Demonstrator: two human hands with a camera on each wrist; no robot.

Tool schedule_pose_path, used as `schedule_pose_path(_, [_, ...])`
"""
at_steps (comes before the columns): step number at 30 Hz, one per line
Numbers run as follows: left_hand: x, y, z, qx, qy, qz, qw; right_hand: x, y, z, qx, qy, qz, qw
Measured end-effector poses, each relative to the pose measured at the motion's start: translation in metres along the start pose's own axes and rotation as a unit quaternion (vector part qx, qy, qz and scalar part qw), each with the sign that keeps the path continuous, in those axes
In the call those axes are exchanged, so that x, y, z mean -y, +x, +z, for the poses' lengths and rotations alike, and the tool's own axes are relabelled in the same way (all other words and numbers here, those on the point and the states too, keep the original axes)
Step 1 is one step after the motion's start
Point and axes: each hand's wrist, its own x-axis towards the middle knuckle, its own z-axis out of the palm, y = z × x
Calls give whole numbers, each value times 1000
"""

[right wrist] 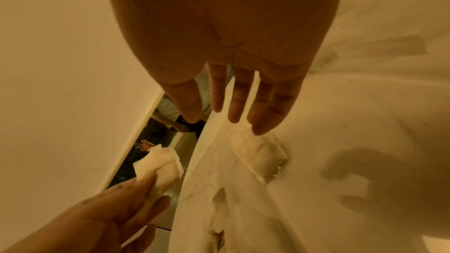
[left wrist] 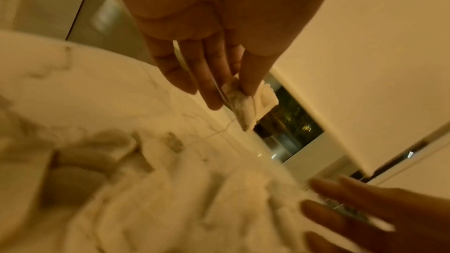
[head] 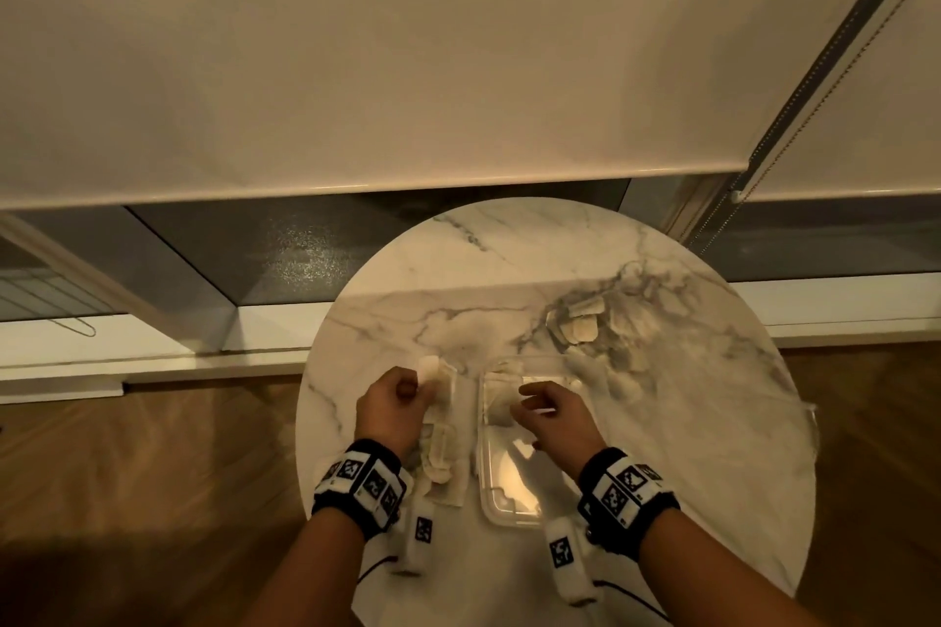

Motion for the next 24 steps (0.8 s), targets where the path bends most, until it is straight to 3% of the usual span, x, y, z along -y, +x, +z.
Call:
schedule_pose_path(2, [-8,-15,3,30,-111,-17,993,16,-12,4,43,36,-21,998])
schedule_pose_path(5, [-22,-40,11,76,-172,-9,982,29,-21,12,77,59,-51,994])
schedule_pose_path(10, [-24,-66,32,114,-205,-18,972,26,-25,15,8,104,-62,993])
schedule_pose_path(13, [-14,-72,43,110,-166,-13,980,20,-26,10,-2,106,-50,993])
schedule_pose_path(18, [10,-74,56,65,16,8,998,6,-24,0,-15,69,-37,997])
schedule_pose_path(21, [17,-77,64,84,92,13,992,-8,-14,-6,-36,46,-11,998])
schedule_pose_path(24, [17,-77,68,97,103,-13,990,-25,1,-8,-28,20,30,999])
